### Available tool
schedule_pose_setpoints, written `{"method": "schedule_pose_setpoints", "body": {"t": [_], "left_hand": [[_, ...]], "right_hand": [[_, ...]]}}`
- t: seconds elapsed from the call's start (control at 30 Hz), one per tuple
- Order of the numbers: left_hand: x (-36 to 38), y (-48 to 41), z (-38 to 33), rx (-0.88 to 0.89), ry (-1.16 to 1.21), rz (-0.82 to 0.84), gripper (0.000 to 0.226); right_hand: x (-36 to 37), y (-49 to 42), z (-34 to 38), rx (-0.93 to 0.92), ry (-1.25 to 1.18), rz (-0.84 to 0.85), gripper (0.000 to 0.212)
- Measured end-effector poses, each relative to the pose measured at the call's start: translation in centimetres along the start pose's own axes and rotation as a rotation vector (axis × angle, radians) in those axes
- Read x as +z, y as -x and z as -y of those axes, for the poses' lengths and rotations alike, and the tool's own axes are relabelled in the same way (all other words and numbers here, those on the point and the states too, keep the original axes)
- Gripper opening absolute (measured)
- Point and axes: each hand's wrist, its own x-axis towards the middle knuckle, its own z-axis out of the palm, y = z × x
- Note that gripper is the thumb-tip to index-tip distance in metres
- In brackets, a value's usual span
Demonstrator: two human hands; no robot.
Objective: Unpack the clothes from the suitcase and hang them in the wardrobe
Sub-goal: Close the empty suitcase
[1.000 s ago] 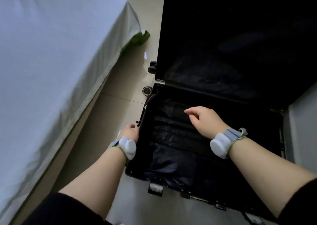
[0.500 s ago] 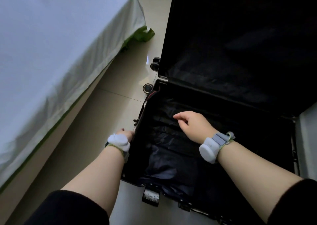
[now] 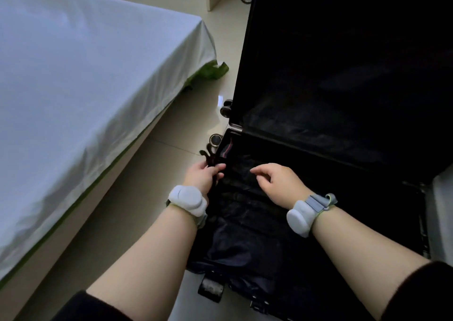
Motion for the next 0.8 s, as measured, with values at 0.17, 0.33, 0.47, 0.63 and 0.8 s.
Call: {"method": "schedule_pose_setpoints", "body": {"t": [0.17, 0.33, 0.47, 0.63, 0.8], "left_hand": [[3.8, 2.7, 3.2, 0.232, -0.548, 0.192, 0.039], [7.0, 4.1, 5.3, 0.196, -1.063, 0.425, 0.059], [9.9, 3.8, 4.2, 0.193, -1.105, 0.496, 0.055], [12.7, 3.1, -1.3, 0.366, -1.004, 0.372, 0.046], [16.8, 3.6, -8.5, 0.547, -0.987, 0.306, 0.041]], "right_hand": [[-1.1, 0.7, -1.2, 0.009, -0.007, -0.027, 0.032], [-3.8, 1.6, -2.9, 0.042, -0.033, -0.075, 0.033], [-7.1, 1.5, -3.6, 0.045, -0.034, -0.152, 0.034], [-12.5, 0.1, -4.0, 0.016, 0.037, -0.32, 0.038], [-20.1, -1.5, -4.6, -0.001, 0.15, -0.539, 0.045]]}}
